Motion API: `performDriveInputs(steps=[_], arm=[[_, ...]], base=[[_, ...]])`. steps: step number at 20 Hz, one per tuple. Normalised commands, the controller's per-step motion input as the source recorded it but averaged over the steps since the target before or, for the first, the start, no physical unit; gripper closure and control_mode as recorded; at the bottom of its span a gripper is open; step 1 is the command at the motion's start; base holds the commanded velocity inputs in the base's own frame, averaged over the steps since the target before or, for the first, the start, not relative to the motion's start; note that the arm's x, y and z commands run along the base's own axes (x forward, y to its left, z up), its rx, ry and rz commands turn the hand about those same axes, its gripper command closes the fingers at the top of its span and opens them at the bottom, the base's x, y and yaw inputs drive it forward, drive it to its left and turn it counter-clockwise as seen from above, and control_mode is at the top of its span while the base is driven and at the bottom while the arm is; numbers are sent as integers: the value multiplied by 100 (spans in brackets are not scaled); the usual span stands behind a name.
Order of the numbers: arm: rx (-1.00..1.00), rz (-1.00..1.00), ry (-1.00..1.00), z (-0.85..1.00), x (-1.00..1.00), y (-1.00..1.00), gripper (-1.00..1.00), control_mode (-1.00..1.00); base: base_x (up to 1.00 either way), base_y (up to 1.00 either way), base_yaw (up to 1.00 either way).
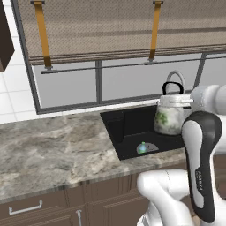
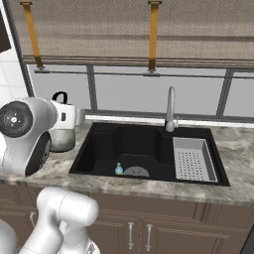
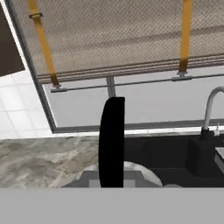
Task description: Open the cabinet, pick the kettle from the cabinet, and place it in the sink.
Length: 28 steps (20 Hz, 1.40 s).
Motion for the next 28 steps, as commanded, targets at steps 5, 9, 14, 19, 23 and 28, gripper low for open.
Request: performDriveInputs(steps=[5,9,14,19,23,28], arm=[[0,-56,4,-3,8,3,100,-100],[0,-60,0,-8,-3,1,100,-100],[0,-58,3,-4,10,0,100,-100],[0,-54,18,0,17,-2,100,-100],[0,-40,22,-2,14,-2,100,-100],[-3,-34,9,-8,26,0,100,-100]], base=[[0,0,0],[0,0,0],[0,0,0],[0,0,0],[0,0,0],[0,0,0]])
